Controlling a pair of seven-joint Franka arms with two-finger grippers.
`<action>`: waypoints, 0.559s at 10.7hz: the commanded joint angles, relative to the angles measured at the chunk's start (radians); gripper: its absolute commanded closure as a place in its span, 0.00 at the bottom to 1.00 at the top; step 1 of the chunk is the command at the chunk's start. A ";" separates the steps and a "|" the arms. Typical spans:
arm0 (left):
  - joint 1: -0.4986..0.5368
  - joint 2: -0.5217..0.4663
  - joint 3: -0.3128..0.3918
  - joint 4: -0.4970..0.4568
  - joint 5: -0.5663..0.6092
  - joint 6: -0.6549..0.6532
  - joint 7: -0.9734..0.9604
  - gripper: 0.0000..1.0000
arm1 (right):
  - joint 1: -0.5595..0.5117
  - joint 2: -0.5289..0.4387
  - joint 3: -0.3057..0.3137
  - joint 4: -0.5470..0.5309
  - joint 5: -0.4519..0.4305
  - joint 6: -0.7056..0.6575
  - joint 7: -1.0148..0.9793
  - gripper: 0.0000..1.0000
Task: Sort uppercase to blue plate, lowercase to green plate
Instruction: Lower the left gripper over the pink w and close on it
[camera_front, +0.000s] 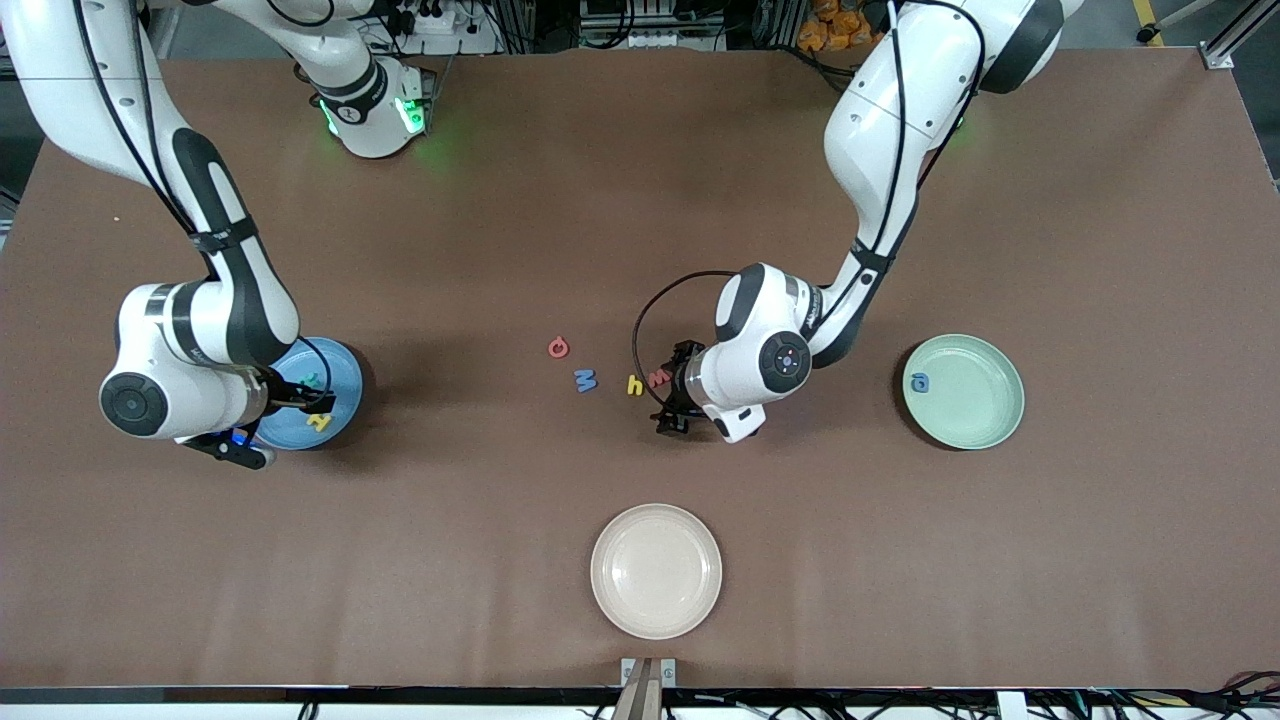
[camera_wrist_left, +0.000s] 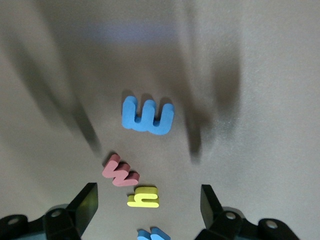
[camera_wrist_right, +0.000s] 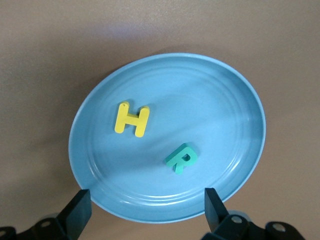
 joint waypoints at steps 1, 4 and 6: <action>-0.013 -0.011 -0.019 -0.036 -0.036 -0.006 0.025 0.09 | 0.015 -0.018 0.003 -0.016 0.000 0.013 0.010 0.00; -0.025 -0.013 -0.025 -0.071 -0.038 -0.016 0.057 0.09 | 0.026 -0.012 0.003 -0.015 0.000 0.018 0.013 0.00; -0.024 -0.024 -0.025 -0.090 -0.079 -0.017 0.089 0.09 | 0.026 -0.011 0.003 -0.015 0.000 0.018 0.013 0.00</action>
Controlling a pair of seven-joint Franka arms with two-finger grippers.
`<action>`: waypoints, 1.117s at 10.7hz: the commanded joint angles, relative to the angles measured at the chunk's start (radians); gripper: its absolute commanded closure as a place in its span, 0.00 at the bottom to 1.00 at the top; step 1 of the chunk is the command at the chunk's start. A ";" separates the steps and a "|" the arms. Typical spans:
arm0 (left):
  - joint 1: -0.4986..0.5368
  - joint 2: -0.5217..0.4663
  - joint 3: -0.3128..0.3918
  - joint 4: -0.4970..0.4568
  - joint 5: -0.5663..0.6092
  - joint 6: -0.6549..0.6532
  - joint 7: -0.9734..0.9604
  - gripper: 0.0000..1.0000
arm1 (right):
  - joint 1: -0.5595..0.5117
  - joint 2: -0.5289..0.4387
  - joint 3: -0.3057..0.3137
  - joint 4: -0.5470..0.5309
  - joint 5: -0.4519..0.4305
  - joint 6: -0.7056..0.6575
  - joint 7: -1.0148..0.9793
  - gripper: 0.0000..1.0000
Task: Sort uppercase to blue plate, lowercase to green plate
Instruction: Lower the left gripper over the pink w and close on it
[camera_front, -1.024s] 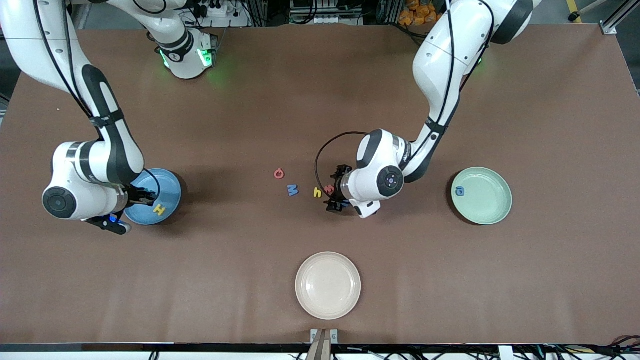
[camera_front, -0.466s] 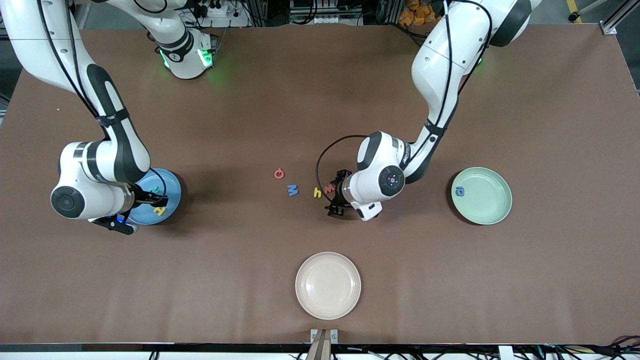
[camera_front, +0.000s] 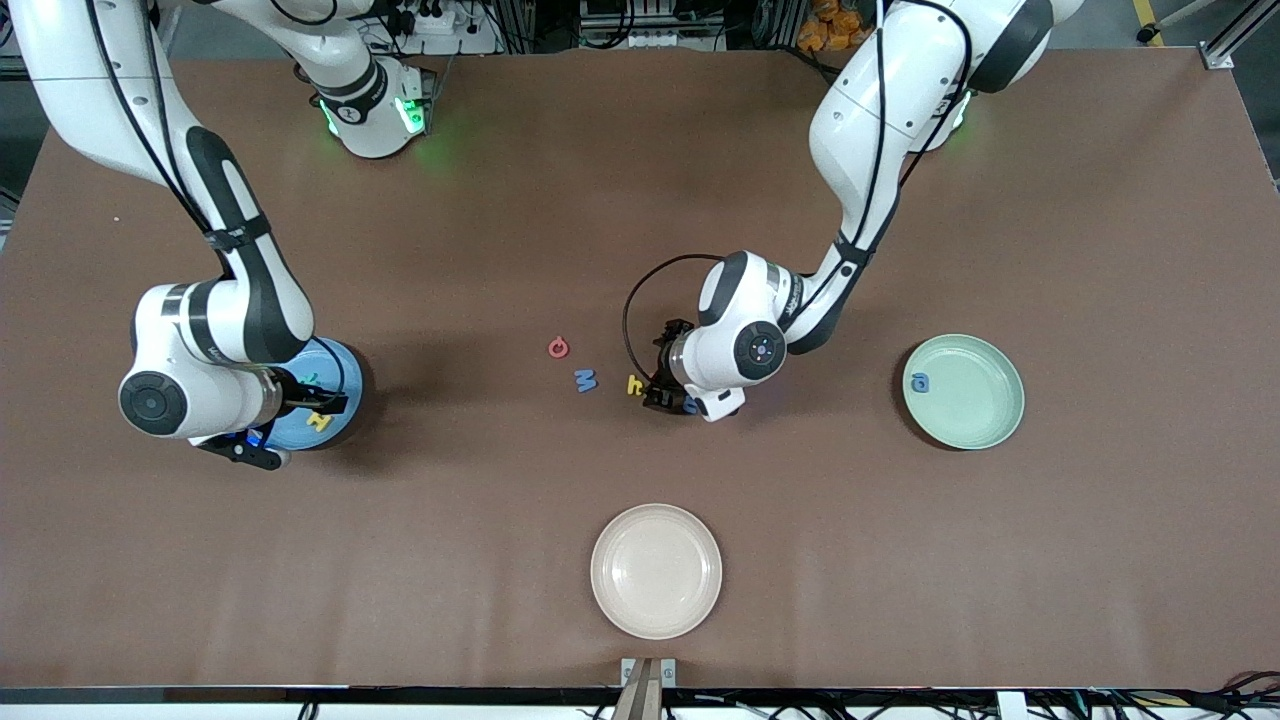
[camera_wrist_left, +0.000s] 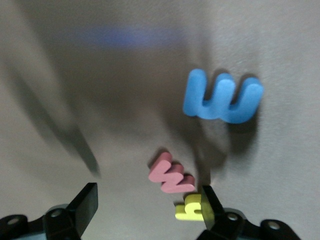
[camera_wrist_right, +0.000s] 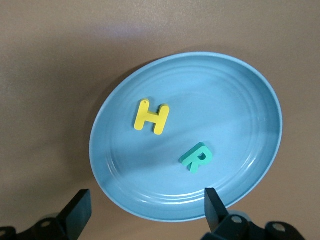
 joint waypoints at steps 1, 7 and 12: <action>0.001 -0.031 0.006 -0.040 -0.058 -0.009 0.059 0.09 | -0.001 -0.011 0.002 -0.015 -0.001 0.008 0.011 0.00; 0.040 -0.052 0.009 -0.043 -0.060 -0.043 0.130 0.10 | 0.010 -0.012 0.002 -0.015 -0.001 0.008 0.011 0.00; 0.033 -0.049 0.008 -0.075 -0.063 -0.045 0.136 0.10 | 0.012 -0.011 0.002 -0.013 -0.001 0.008 0.011 0.00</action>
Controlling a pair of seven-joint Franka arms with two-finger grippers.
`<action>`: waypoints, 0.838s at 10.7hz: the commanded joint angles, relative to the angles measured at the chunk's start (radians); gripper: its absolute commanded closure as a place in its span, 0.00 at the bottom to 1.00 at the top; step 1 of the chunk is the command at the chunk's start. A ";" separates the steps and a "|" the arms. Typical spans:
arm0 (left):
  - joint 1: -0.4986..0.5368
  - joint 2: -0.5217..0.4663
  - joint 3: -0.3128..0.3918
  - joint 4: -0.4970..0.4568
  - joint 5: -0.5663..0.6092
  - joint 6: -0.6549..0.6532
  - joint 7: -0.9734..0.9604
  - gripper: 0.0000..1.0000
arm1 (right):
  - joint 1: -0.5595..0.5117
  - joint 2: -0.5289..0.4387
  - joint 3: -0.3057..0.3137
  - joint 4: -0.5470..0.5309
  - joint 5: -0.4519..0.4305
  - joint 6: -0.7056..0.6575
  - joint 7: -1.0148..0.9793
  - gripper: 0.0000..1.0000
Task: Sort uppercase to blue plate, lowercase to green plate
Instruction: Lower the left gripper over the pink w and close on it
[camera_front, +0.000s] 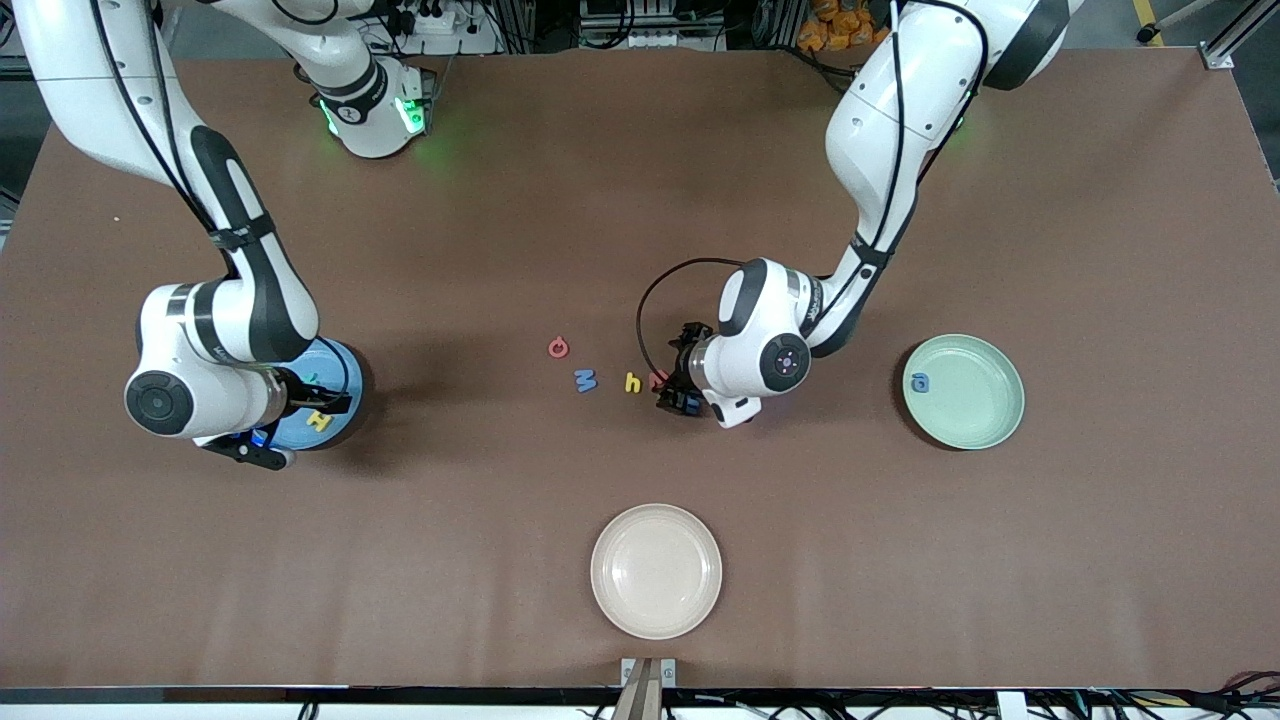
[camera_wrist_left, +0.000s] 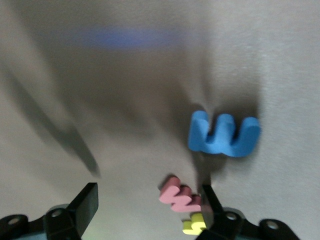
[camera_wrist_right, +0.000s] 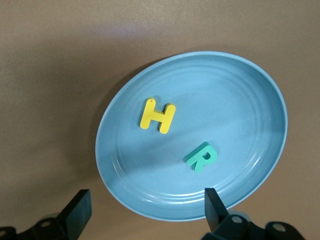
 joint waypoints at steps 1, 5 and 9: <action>-0.007 -0.034 0.004 -0.036 -0.053 -0.006 0.031 0.10 | 0.001 -0.011 0.001 -0.013 -0.001 0.006 0.011 0.00; -0.008 -0.030 0.007 -0.033 -0.070 -0.001 0.048 0.18 | 0.008 -0.011 0.001 -0.013 -0.001 0.006 0.011 0.00; -0.008 -0.028 0.008 -0.036 -0.070 0.005 0.071 0.22 | 0.009 -0.012 0.001 -0.013 -0.001 0.004 0.011 0.00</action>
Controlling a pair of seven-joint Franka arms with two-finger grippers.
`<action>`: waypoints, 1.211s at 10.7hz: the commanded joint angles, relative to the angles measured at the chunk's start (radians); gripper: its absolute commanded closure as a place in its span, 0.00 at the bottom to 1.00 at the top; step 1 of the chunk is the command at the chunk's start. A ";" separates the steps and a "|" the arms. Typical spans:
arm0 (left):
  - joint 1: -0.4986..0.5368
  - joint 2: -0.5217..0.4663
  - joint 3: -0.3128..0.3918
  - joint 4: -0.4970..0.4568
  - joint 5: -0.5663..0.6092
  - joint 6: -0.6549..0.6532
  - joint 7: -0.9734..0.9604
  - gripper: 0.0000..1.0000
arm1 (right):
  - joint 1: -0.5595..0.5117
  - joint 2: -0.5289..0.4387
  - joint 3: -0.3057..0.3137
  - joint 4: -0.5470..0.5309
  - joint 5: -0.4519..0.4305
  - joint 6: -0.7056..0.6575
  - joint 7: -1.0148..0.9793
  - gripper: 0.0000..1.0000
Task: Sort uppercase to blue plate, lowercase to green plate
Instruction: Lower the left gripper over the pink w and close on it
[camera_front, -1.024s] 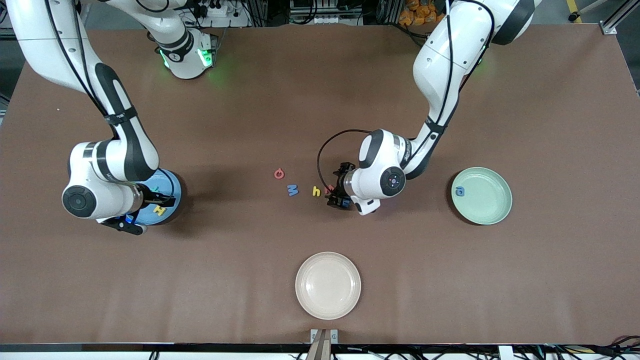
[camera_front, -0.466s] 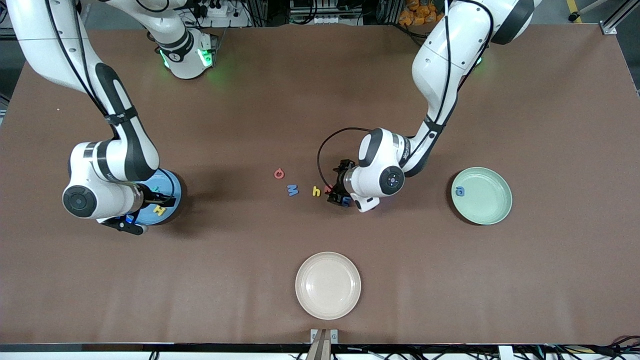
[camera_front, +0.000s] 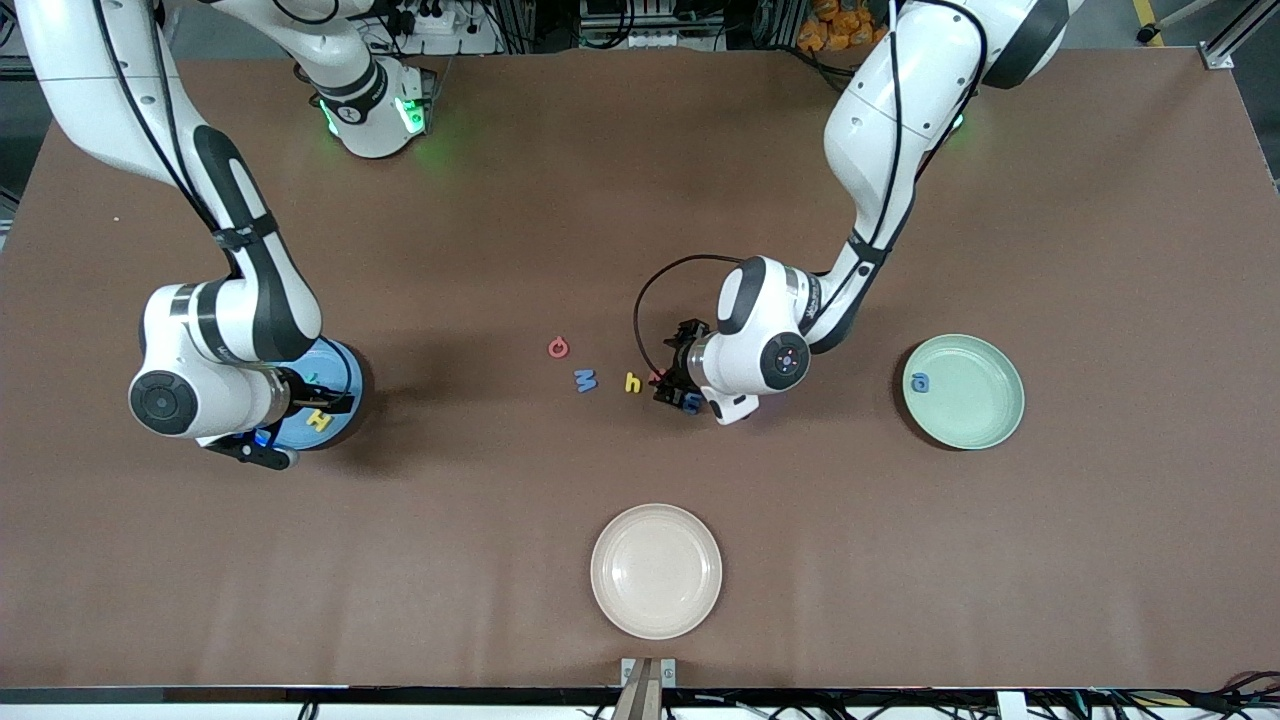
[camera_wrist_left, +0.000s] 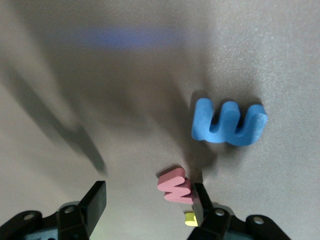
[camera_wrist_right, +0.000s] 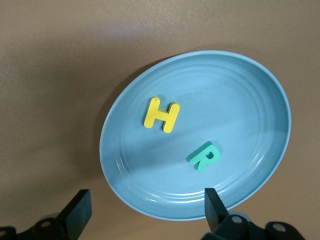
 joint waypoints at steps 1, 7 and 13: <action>-0.004 -0.030 0.009 -0.034 -0.037 0.006 0.052 0.23 | 0.002 -0.012 0.001 -0.013 -0.001 0.004 0.009 0.00; 0.002 -0.034 0.015 -0.037 -0.034 0.081 0.101 0.30 | 0.010 -0.012 0.001 -0.008 -0.001 0.002 0.011 0.00; -0.016 -0.039 0.010 -0.088 -0.041 0.072 0.090 0.29 | 0.011 -0.012 0.001 -0.007 -0.001 0.002 0.011 0.00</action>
